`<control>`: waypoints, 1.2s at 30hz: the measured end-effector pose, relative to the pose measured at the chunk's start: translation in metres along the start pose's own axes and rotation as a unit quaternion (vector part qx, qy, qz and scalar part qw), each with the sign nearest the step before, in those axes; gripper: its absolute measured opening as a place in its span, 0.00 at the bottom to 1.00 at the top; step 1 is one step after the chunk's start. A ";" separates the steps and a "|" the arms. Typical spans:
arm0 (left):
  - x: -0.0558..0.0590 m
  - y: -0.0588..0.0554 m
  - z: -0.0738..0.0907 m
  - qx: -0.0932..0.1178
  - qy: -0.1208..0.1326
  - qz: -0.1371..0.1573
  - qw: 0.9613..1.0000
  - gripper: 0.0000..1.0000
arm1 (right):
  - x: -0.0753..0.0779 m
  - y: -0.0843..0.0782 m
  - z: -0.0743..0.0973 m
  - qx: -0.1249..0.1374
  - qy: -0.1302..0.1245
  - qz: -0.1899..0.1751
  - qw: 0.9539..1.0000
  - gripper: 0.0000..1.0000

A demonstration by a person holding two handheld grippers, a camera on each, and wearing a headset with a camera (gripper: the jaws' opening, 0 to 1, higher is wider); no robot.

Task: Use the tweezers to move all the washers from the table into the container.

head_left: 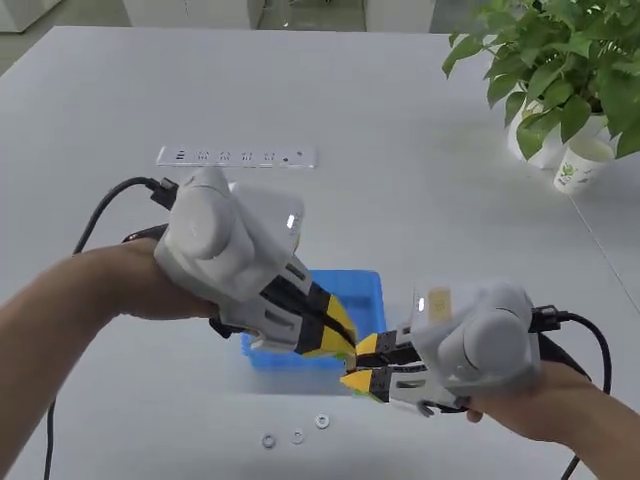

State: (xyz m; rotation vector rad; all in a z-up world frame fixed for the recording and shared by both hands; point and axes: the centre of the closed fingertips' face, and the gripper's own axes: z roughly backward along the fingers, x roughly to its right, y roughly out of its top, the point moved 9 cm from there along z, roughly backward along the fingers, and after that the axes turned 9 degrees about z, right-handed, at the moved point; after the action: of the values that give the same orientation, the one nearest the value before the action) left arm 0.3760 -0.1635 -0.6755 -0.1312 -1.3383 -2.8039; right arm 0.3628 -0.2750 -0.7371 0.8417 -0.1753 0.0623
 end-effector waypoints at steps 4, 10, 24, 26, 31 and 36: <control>-0.005 0.002 0.003 0.000 0.003 -0.001 1.000 0.05 | 0.007 0.002 0.000 0.001 -0.001 0.002 1.000 0.10; -0.015 0.005 0.009 0.000 0.012 -0.005 1.000 0.05 | 0.021 0.005 -0.001 0.003 -0.005 0.010 1.000 0.10; -0.038 -0.002 0.010 -0.005 0.029 -0.006 1.000 0.05 | 0.046 0.000 -0.015 0.008 -0.006 0.020 1.000 0.10; -0.041 -0.004 0.009 -0.007 0.030 -0.005 1.000 0.05 | 0.049 -0.002 -0.018 0.009 -0.006 0.021 1.000 0.10; -0.050 -0.010 0.007 -0.012 0.033 -0.002 0.999 0.05 | 0.056 -0.007 -0.026 0.009 -0.004 0.022 1.000 0.10; -0.058 -0.016 0.002 -0.017 0.033 0.002 0.999 0.05 | 0.061 -0.012 -0.034 0.009 0.000 0.016 1.000 0.10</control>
State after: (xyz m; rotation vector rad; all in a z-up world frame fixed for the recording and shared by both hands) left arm 0.4325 -0.1519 -0.6918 -0.0410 -1.2760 -2.8018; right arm 0.4291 -0.2586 -0.7569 0.8564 -0.1885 0.0944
